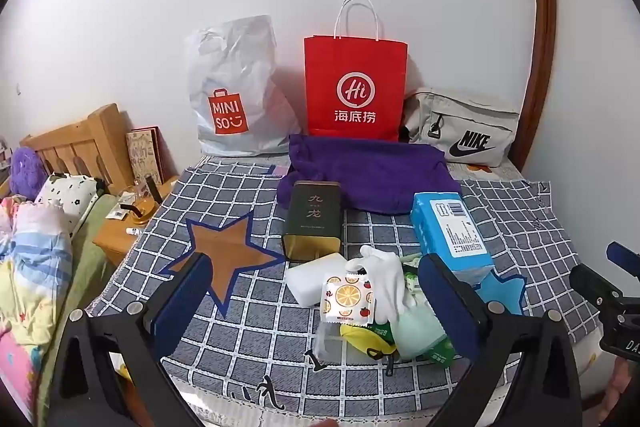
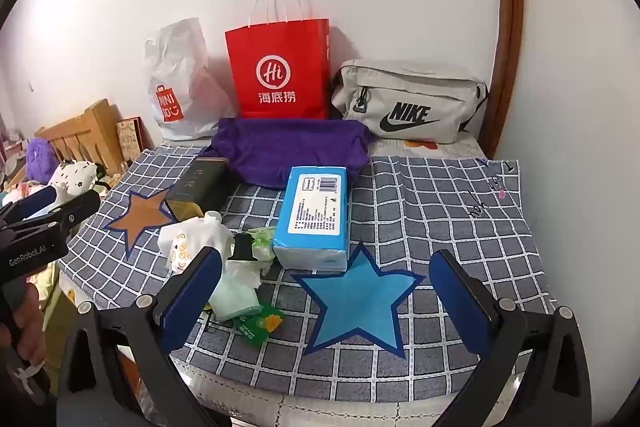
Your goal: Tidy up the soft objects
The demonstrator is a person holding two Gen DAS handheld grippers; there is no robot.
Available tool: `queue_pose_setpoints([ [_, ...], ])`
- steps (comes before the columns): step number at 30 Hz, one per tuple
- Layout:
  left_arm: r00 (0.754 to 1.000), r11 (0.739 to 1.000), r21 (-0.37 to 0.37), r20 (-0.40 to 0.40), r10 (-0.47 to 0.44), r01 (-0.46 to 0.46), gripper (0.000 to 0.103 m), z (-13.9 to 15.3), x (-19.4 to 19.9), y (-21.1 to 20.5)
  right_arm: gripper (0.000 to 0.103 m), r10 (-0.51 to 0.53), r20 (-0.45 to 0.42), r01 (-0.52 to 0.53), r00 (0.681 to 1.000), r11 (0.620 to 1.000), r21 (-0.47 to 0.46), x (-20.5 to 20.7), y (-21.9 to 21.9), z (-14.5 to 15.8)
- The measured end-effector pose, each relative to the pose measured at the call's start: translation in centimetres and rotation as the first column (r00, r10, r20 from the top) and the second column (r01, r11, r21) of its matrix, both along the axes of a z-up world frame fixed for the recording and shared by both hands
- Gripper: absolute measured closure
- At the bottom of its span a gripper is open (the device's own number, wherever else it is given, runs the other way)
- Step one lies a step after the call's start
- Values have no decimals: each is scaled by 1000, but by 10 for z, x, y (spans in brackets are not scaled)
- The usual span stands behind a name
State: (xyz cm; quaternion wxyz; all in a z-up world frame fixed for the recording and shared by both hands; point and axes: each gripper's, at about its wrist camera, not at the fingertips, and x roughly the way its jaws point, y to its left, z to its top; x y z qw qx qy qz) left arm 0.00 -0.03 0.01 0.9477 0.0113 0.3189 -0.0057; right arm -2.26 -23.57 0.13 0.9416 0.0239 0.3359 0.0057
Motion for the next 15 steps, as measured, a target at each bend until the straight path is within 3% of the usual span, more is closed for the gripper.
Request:
queue_pose_setpoints([
  [15,1000,1000,-2,11,4,-4,0,4,0,5,0,6,22,-6,1000,1000,9,-9,2,9],
])
